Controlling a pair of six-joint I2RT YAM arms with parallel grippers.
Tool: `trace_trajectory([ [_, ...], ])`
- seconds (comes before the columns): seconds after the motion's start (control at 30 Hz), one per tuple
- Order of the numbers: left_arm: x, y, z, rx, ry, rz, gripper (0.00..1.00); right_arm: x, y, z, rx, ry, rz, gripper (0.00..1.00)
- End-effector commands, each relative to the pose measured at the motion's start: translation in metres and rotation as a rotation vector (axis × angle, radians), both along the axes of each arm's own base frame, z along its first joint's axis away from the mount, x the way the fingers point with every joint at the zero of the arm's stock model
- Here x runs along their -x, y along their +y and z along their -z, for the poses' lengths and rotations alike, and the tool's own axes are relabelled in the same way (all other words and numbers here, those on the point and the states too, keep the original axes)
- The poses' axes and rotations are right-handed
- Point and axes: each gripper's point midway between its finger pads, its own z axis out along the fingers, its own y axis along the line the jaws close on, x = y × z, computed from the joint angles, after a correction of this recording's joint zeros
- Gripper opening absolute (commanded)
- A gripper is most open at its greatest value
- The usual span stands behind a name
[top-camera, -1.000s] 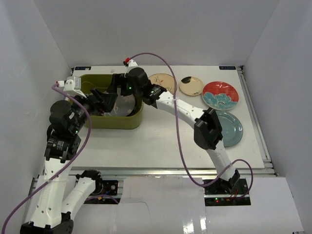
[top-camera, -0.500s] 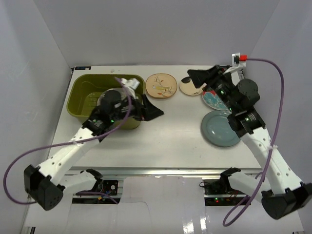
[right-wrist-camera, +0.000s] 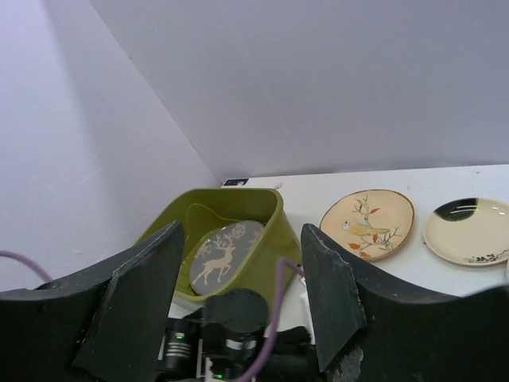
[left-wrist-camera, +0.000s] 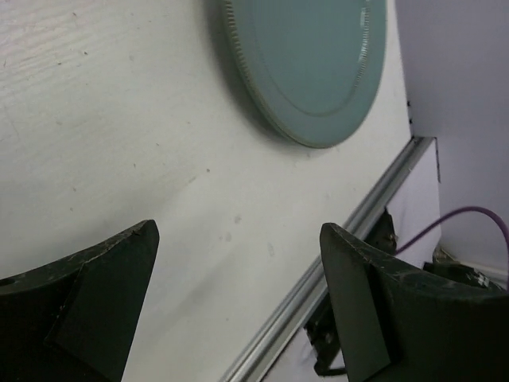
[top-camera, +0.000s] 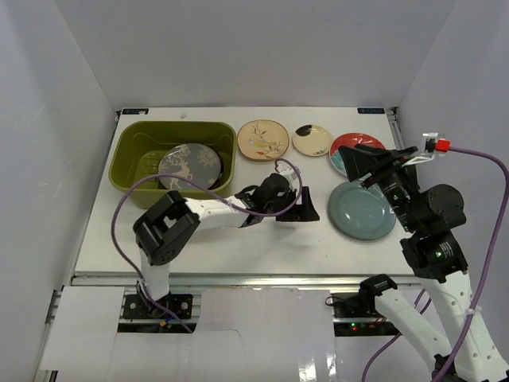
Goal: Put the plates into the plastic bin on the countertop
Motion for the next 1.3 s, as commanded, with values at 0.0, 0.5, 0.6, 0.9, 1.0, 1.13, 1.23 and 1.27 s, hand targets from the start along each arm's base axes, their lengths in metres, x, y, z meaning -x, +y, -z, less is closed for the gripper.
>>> trace_trajectory([
  [0.0,-0.017,-0.036,-0.020,0.116,-0.033,-0.031,0.93,0.002,-0.005,0.010,0.020,0.003,0.021,0.67],
  [0.5,-0.054,-0.092,0.074,0.060,0.104,-0.152,0.81,0.010,0.007,0.033,0.028,0.037,-0.059,0.67],
  [0.6,-0.058,-0.099,0.091,0.038,0.116,-0.165,0.78,0.010,0.006,0.034,0.028,0.035,-0.058,0.67],
  [0.9,-0.052,-0.111,0.122,0.048,0.172,-0.164,0.32,0.011,0.003,0.040,0.034,0.037,-0.042,0.67],
  [1.0,-0.048,-0.104,0.124,0.048,0.172,-0.170,0.00,0.011,0.001,0.039,0.033,0.033,-0.033,0.67],
  [1.13,-0.041,-0.091,0.119,0.034,0.151,-0.153,0.00,0.010,0.004,0.039,0.035,0.038,-0.044,0.67],
  [1.23,-0.032,-0.089,0.085,0.090,0.113,-0.103,0.00,0.009,0.004,0.039,0.030,0.042,-0.040,0.67],
  [1.27,-0.026,-0.081,0.084,0.098,0.112,-0.091,0.00,0.010,0.003,0.038,0.029,0.040,-0.037,0.67],
])
